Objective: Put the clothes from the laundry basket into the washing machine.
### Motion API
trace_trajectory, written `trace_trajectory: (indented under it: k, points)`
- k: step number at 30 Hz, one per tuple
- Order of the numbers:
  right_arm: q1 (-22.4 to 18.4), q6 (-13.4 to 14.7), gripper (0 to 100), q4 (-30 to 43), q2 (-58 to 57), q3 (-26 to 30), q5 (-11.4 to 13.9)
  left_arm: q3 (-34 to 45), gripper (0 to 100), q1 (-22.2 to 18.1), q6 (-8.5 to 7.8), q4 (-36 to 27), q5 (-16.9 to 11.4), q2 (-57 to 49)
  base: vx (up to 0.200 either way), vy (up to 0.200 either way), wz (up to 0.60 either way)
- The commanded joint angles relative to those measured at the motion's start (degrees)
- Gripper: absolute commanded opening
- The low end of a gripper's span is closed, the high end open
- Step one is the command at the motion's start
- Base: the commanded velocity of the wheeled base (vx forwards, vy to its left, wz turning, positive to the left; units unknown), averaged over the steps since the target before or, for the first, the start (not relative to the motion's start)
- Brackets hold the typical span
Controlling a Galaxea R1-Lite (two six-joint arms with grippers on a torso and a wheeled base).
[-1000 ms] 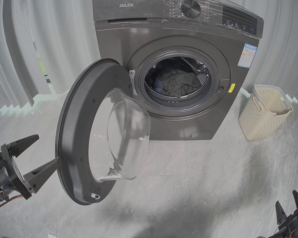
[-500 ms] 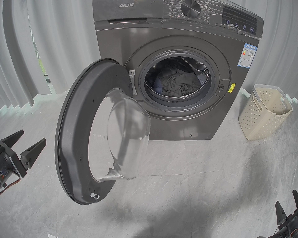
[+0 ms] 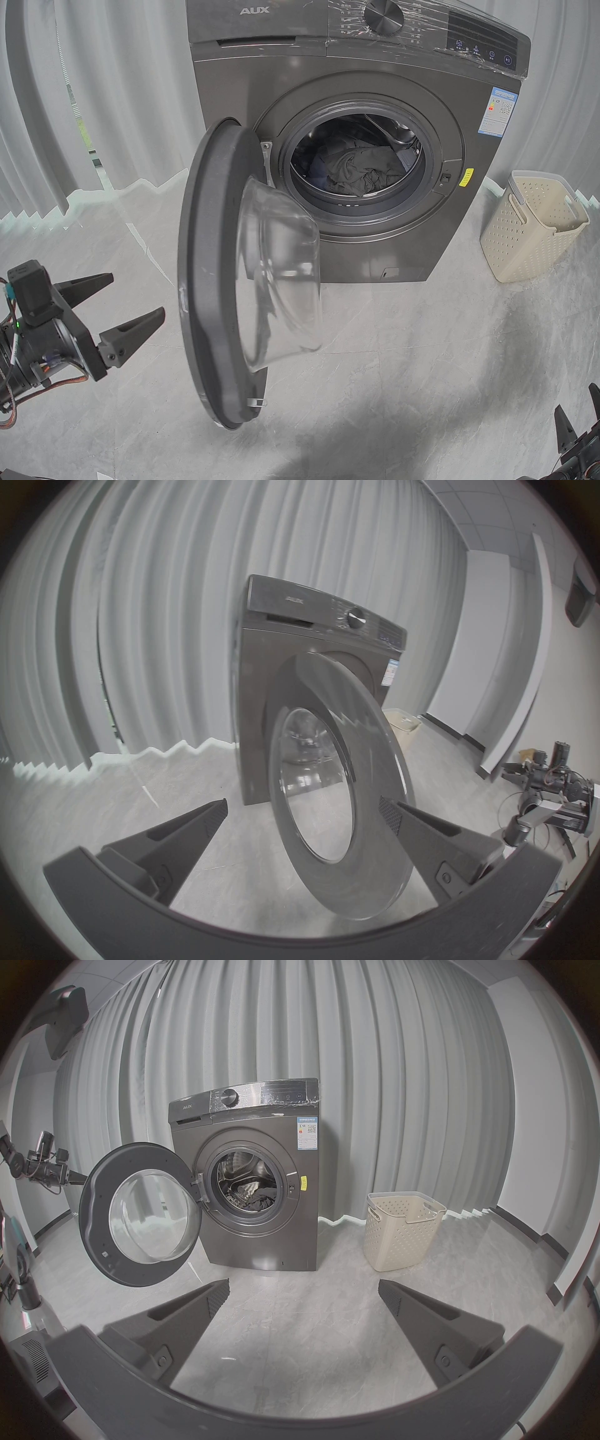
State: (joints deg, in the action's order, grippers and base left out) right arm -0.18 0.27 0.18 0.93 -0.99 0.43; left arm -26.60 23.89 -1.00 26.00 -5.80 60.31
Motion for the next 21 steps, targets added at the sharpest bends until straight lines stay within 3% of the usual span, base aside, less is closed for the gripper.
trace_trajectory:
  k: [1, 9, 15, 21]
  points:
    - [0.0, -0.1, 100, 0.0, -0.4, 0.9, 0.0, -3.0, 100, 3.2, 0.21, 2.6, 0.4, 7.2, 0.0, 0.0, 0.0]
    - [0.0, -0.1, 100, 0.0, -0.4, 0.9, 0.0, -4.0, 100, 5.6, 0.3, 10.6, 0.5, 16.3, 0.0, 0.0, 0.0]
    - [0.0, -0.2, 100, 0.0, -0.4, 0.9, 0.0, -9.3, 100, 12.5, 5.83, 17.9, 0.7, 24.9, 0.0, 0.0, 0.0]
    - [0.1, -0.2, 100, 0.0, -0.4, 0.9, 0.0, -13.6, 100, 13.6, 6.98, 20.5, 2.4, 30.2, 0.0, 0.0, 0.0]
